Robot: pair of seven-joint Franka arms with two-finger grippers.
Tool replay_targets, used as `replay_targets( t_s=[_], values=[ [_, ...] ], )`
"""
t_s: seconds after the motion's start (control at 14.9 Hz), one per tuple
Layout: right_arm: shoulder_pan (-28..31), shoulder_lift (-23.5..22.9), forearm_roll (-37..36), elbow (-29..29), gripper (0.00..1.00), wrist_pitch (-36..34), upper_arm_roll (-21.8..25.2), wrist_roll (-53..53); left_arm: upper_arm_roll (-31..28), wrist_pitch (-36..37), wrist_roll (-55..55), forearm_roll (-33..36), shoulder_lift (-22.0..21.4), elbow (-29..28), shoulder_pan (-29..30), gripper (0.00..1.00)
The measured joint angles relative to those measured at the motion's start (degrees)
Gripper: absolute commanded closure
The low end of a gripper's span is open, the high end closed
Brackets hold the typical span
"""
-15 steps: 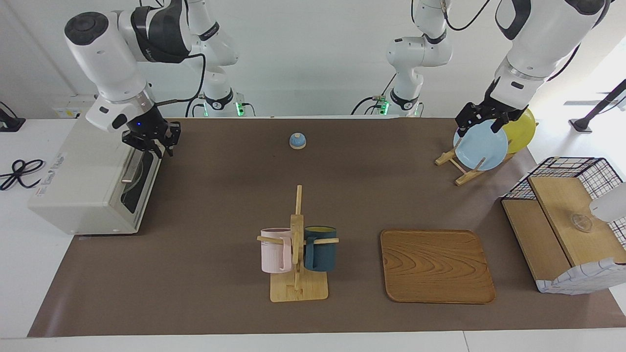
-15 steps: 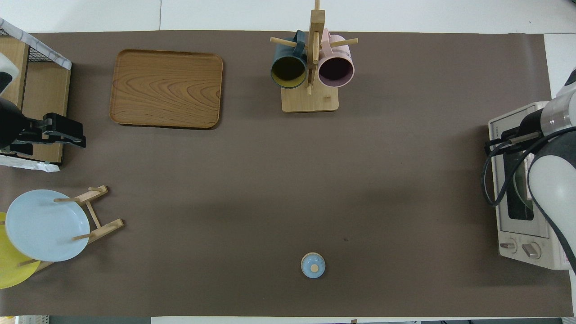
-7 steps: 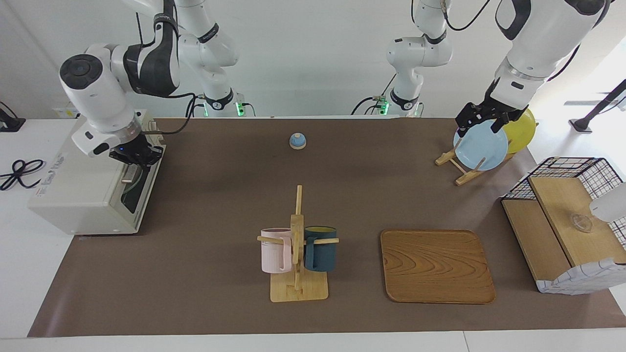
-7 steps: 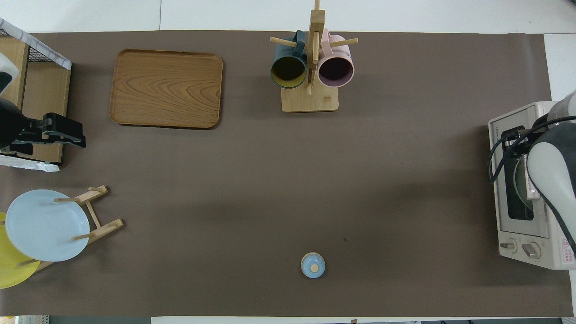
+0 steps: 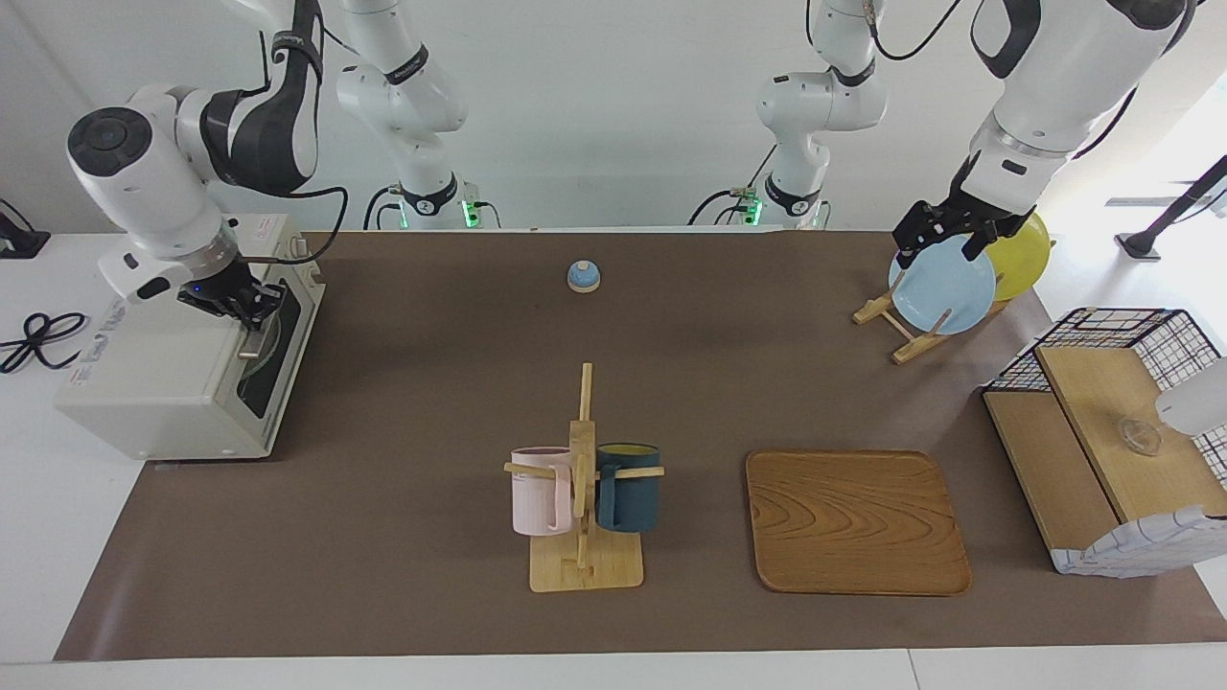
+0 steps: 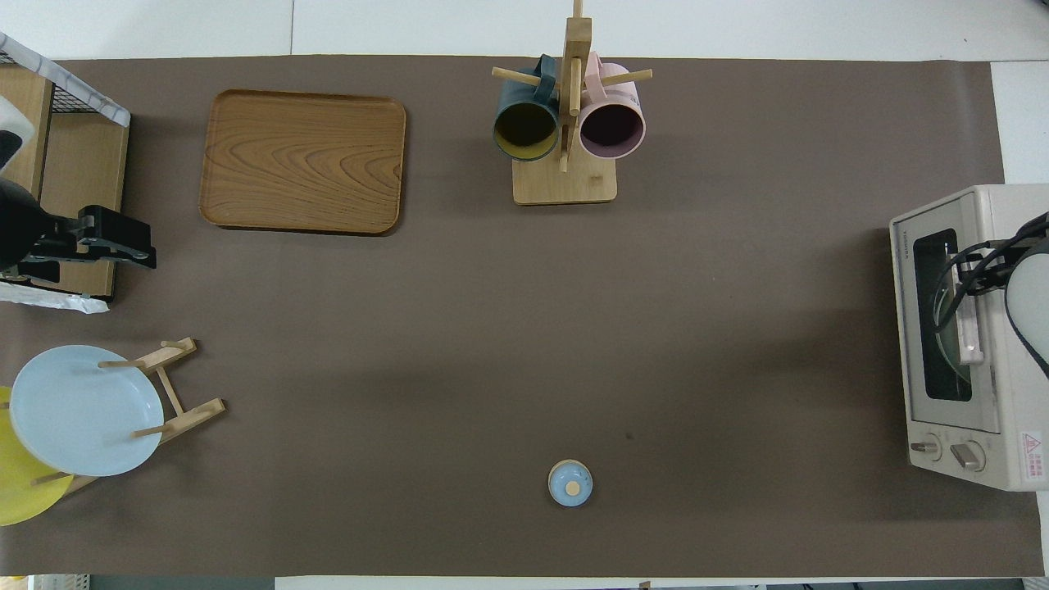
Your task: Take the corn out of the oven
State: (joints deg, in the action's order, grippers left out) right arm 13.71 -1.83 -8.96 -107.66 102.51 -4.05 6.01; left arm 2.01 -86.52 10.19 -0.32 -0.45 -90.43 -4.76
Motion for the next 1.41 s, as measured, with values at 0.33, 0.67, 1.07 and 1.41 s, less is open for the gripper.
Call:
replay_targets(
  t_s=[0.33,0.67,1.07,1.41],
  values=[
    [0.14,0.91,0.00,-2.44,1.00,1.96,-0.01,0.00,0.00,0.00,0.00,0.00,0.00,0.00,0.00,0.00],
    [-0.12,1.72,1.80,-3.84,1.00,3.08,-0.51,0.00,0.00,0.02,0.00,0.00,0.00,0.00,0.00,0.00],
    [-4.58,0.71,4.90,-6.22,1.00,6.44,-0.80,-2.66,0.00,0.02,0.00,0.00,0.00,0.00,0.00,0.00],
    [-6.81,-0.93,7.29,-9.94,1.00,13.17,-0.91,-4.27,0.00,0.02,0.00,0.00,0.00,0.00,0.00,0.00]
  ],
)
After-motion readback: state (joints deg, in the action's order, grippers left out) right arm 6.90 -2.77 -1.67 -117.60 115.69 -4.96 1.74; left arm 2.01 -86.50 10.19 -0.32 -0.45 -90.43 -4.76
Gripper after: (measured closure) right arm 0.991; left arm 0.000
